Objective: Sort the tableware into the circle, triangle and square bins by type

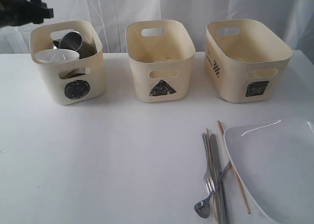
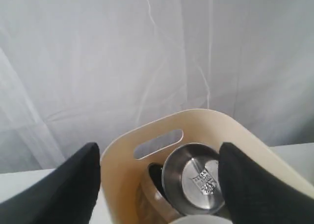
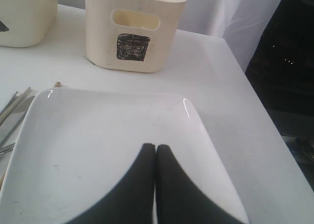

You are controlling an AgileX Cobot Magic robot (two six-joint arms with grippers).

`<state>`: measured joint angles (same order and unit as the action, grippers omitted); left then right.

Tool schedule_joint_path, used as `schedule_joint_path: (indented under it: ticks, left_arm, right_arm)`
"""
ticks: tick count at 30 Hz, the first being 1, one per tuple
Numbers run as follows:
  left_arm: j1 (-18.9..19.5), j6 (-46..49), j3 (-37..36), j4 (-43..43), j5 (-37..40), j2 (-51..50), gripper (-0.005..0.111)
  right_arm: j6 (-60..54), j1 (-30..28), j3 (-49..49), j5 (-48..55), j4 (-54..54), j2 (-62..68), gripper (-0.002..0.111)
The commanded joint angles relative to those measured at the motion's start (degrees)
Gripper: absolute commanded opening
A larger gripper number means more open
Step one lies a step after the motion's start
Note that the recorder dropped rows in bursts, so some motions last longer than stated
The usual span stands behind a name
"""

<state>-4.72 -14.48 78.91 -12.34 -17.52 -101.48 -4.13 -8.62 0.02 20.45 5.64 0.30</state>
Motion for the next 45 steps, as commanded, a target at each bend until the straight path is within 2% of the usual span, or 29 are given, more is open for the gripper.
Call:
schedule_joint_path:
  ticks: [1,5,9,11,14,18,23,28,32,37,41,45]
  left_arm:
    - [0.0,-0.8,0.5,-0.2,22.7,12.4,0.061]
    - [0.0,5.0,0.5,-3.3,45.5,21.4,0.029]
    - [0.0,11.6,-0.3,-3.6,64.0,25.4,0.000]
    - [0.0,14.1,-3.0,-3.3,68.5,26.7,0.000]
    - [0.0,16.3,-9.4,-0.8,66.7,29.6,0.000]
    - [0.0,17.1,-20.6,5.7,56.9,37.0,0.000]
    - [0.1,17.1,-34.2,10.6,43.9,51.8,0.000]
    - [0.0,17.2,-41.1,14.3,35.6,69.7,0.000]
    - [0.0,17.2,-42.8,15.5,36.5,79.6,0.000]
    - [0.0,17.7,-45.2,14.4,39.2,83.3,0.000]
    - [0.1,11.4,-45.5,2.4,42.1,83.7,0.000]
    - [0.1,8.4,-45.7,1.7,46.6,83.7,0.000]
  right_arm:
    - [-0.1,-0.2,0.0,-0.4,0.4,-0.3,0.000]
    - [-0.1,-0.2,0.0,-0.4,0.4,-0.3,0.000]
    - [-0.1,-0.2,0.0,-0.4,0.4,-0.3,0.000]
    - [-0.1,-0.2,0.0,-0.4,0.4,-0.3,0.000]
    - [-0.1,-0.2,0.0,-0.4,0.4,-0.3,0.000]
    - [-0.1,-0.2,0.0,-0.4,0.4,-0.3,0.000]
    - [-0.1,-0.2,0.0,-0.4,0.4,-0.3,0.000]
    - [-0.1,-0.2,0.0,-0.4,0.4,-0.3,0.000]
    - [-0.1,-0.2,0.0,-0.4,0.4,-0.3,0.000]
    - [-0.1,-0.2,0.0,-0.4,0.4,-0.3,0.000]
    - [-0.1,-0.2,0.0,-0.4,0.4,-0.3,0.000]
    - [-0.1,-0.2,0.0,-0.4,0.4,-0.3,0.000]
